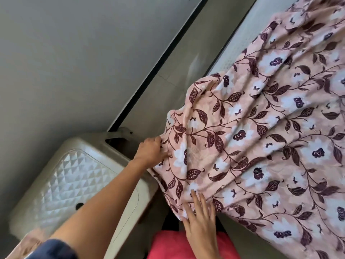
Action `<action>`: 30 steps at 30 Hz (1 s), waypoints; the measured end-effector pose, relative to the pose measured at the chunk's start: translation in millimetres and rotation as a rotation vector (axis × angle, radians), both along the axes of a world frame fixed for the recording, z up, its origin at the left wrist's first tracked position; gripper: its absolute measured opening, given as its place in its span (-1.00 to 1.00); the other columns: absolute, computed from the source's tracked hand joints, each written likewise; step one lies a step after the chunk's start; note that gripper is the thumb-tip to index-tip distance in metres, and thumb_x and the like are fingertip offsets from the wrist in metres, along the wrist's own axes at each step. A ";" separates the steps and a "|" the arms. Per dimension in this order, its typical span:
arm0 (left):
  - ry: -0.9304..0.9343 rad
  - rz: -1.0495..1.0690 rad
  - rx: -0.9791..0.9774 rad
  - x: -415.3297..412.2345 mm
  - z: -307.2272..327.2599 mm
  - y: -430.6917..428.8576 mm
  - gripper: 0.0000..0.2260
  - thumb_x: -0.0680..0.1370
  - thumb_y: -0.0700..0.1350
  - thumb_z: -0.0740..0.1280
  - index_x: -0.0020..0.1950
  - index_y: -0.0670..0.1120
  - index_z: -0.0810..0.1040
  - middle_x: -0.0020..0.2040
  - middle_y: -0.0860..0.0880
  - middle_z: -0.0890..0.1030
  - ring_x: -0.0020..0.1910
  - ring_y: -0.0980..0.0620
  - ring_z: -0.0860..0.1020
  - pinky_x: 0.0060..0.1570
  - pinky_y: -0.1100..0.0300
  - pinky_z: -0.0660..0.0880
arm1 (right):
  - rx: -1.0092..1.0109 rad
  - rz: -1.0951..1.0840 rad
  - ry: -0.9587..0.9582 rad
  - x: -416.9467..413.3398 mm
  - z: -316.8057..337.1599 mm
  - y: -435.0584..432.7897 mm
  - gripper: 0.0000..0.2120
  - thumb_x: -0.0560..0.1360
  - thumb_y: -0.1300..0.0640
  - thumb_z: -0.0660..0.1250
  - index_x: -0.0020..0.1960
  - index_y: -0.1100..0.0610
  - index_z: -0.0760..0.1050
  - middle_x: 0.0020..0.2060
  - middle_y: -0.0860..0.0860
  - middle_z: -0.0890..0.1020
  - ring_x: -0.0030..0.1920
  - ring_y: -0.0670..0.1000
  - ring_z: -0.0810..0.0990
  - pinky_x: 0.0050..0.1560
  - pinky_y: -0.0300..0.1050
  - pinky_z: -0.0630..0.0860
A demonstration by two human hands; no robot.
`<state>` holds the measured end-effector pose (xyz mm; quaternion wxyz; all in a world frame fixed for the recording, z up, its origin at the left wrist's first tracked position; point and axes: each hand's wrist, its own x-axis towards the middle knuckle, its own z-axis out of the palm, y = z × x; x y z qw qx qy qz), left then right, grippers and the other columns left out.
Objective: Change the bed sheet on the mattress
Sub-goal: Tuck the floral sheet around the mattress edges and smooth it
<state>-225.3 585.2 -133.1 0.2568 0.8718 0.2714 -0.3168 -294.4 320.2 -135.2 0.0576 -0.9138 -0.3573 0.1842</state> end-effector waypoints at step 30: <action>-0.405 -0.195 0.544 200.0 -1.8 -15.5 -0.77 0.54 -0.19 0.22 0.13 -0.21 0.55 0.17 -0.16 0.54 0.35 -0.18 0.28 0.25 -0.04 0.21 | 0.329 -0.449 -0.108 177.6 1.8 78.5 -0.88 0.44 0.17 0.34 -0.06 0.13 0.61 0.10 0.06 0.61 0.18 0.10 0.52 0.22 0.21 0.43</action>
